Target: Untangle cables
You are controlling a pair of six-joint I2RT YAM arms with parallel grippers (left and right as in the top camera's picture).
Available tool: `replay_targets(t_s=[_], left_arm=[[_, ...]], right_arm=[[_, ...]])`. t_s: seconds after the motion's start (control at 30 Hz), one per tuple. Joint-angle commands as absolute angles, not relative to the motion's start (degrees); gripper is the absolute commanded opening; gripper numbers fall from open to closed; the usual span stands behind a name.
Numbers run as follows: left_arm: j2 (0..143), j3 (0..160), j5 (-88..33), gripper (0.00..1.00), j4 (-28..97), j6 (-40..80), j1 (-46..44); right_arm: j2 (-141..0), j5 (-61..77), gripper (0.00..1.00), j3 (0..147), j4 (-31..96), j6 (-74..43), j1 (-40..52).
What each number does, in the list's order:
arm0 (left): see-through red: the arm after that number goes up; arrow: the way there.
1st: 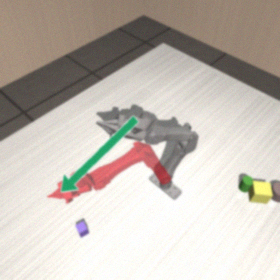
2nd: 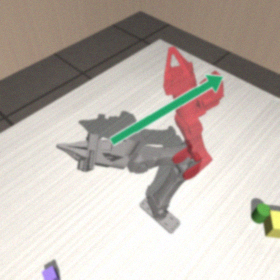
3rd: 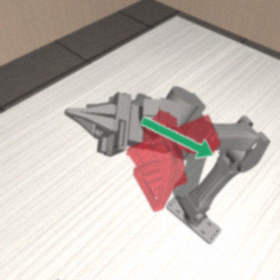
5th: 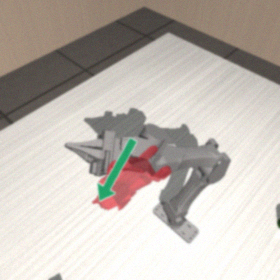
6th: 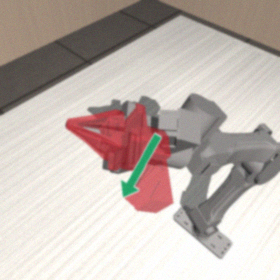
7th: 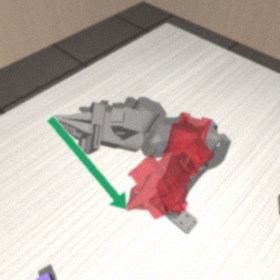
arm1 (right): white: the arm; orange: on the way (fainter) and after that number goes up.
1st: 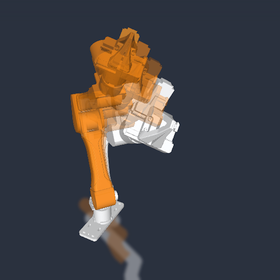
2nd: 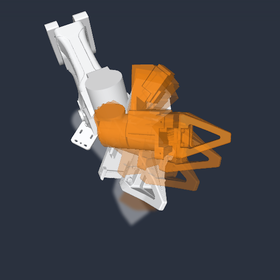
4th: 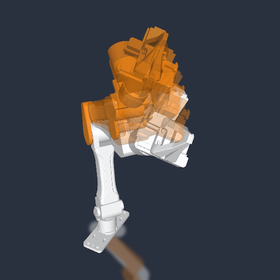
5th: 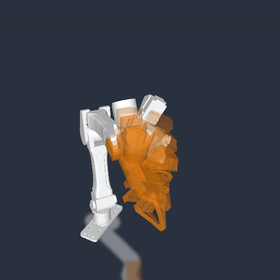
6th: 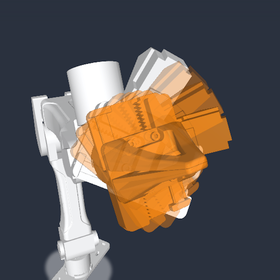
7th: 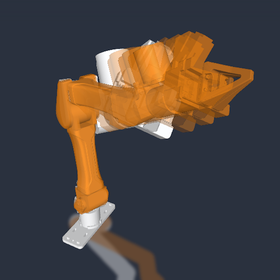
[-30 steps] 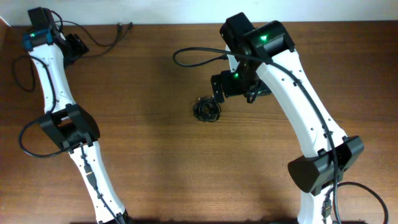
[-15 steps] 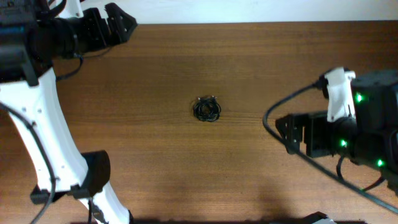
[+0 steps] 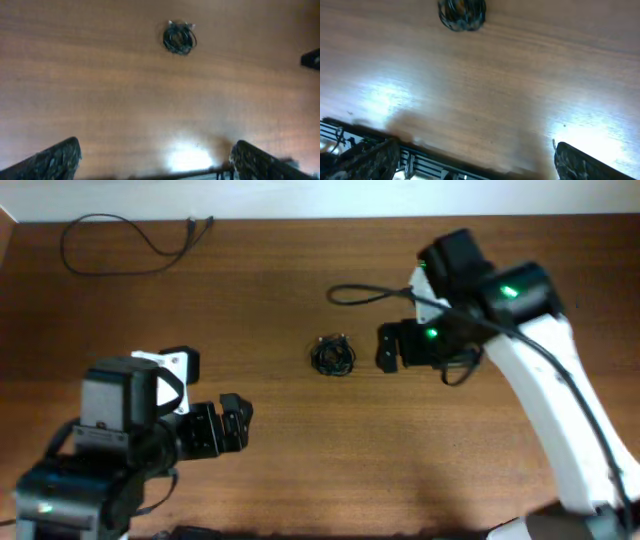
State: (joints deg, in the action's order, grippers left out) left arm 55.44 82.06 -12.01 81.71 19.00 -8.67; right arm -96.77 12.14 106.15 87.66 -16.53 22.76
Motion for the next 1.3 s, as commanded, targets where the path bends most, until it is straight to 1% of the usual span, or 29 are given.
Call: replay_targets(t_s=[0.0, 0.03, 0.13, 0.17, 0.2, 0.23, 0.27, 0.3, 0.37, 0.57, 0.63, 0.7, 0.8, 0.9, 0.93, 0.97, 1.0, 1.27], left_arm=[[54.76, 72.01, -10.66, 0.99, 76.82, 22.50, -8.84], [55.44, 70.26, -10.63, 0.99, 76.27, 22.50, -8.84], [59.90, 65.82, -10.63, 0.99, 75.18, 22.50, -8.84], [61.49, 65.56, -10.66, 0.99, 75.20, 22.50, -8.84], [63.94, 65.56, -10.63, 0.99, 75.18, 22.50, -8.84], [65.93, 65.56, -10.66, 0.99, 75.02, 22.50, -8.84], [67.75, 65.56, -10.68, 0.99, 74.72, 22.52, -8.84], [70.02, 65.56, -10.68, 0.99, 74.61, 22.50, -8.86], [72.40, 65.56, -10.70, 0.99, 75.13, 22.50, -8.84], [78.28, 65.56, -10.68, 0.99, 75.00, 22.50, -8.86], [78.81, 65.56, -10.68, 0.99, 75.07, 22.50, -8.86], [78.81, 65.56, -10.68, 0.99, 75.05, 22.50, -8.84], [78.81, 65.56, -10.68, 0.99, 75.02, 22.50, -8.84], [78.81, 65.56, -10.68, 0.99, 74.78, 22.50, -8.84], [78.81, 65.56, -10.68, 0.99, 74.56, 22.50, -8.86], [78.81, 65.56, -10.68, 0.99, 74.37, 22.50, -8.86], [78.81, 65.56, -10.68, 0.99, 74.37, 22.50, -8.84], [78.81, 65.56, -10.66, 0.99, 73.93, 22.50, -8.84]], right_arm=[[-103.70, 14.37, 0.96, 105.93, 87.57, -16.99, 22.85], [-105.58, 15.18, 0.95, 105.93, 87.46, -17.02, 22.85], [-111.28, 18.06, 0.83, 105.93, 84.03, -17.02, 22.92], [-112.73, 18.04, 0.81, 105.93, 82.46, -17.02, 22.92], [-114.50, 18.04, 0.74, 105.93, 80.55, -17.06, 22.96], [-115.85, 18.04, 0.71, 105.93, 79.07, -17.21, 22.96], [-117.36, 18.02, 0.69, 105.93, 77.54, -18.63, 22.96], [-118.76, 18.02, 0.62, 105.91, 76.12, -20.49, 22.98], [-121.05, 18.04, 0.56, 105.91, 74.26, -24.43, 23.68], [-126.04, 13.45, 0.56, 105.91, 68.90, -29.45, 26.81], [-127.59, 13.82, 0.57, 105.84, 65.43, -29.43, 27.40], [-128.11, 13.19, 0.56, 105.84, 65.06, -29.43, 27.90], [-128.11, 10.85, 0.53, 105.65, 65.08, -29.45, 27.97], [-128.11, 10.07, 0.46, 103.77, 63.53, -30.00, 28.25], [-128.11, 10.04, 0.46, 103.04, 63.13, -31.86, 28.23], [-128.11, 10.07, 0.43, 101.82, 62.72, -35.42, 28.23], [-128.11, 10.09, 0.43, 101.10, 62.33, -37.23, 28.23], [-128.16, 10.46, 0.43, 100.38, 59.02, -38.09, 28.93]])
